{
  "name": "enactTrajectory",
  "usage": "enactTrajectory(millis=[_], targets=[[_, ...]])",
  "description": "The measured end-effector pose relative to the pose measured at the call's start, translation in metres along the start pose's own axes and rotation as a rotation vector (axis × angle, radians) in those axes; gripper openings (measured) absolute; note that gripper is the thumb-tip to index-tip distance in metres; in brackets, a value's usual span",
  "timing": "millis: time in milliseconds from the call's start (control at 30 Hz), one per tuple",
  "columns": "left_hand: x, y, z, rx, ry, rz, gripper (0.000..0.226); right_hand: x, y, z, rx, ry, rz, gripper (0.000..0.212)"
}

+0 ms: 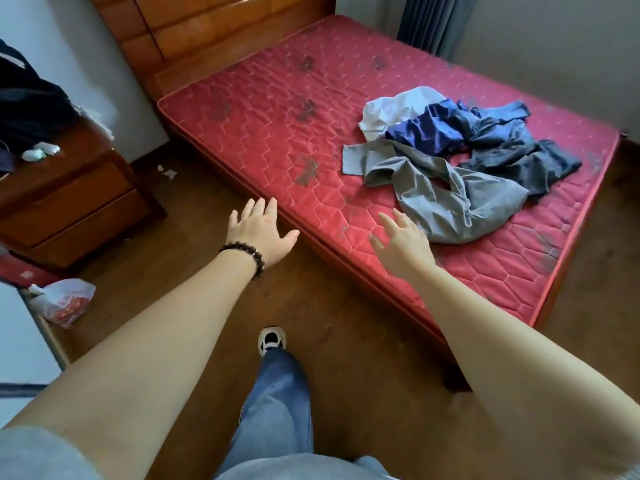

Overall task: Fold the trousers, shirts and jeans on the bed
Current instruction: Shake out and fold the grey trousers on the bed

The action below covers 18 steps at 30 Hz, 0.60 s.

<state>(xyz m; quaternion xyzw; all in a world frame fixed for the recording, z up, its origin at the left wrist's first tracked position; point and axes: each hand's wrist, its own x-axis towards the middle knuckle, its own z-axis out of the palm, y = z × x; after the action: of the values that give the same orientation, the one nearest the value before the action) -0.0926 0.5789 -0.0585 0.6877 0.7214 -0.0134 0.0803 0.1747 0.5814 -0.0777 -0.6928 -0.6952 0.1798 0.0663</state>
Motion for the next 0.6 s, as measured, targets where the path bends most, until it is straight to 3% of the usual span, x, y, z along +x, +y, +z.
enactTrajectory(millis=[300,600], targets=[[0.203,-0.040,-0.032,-0.007,-0.050,0.114,0.083,0.160,-0.042,-0.017,-0.001,0.061,0.179,0.058],[0.331,-0.003,-0.040,0.016,-0.088,0.343,0.081,0.229,-0.035,-0.030,0.068,0.114,0.393,0.058]])
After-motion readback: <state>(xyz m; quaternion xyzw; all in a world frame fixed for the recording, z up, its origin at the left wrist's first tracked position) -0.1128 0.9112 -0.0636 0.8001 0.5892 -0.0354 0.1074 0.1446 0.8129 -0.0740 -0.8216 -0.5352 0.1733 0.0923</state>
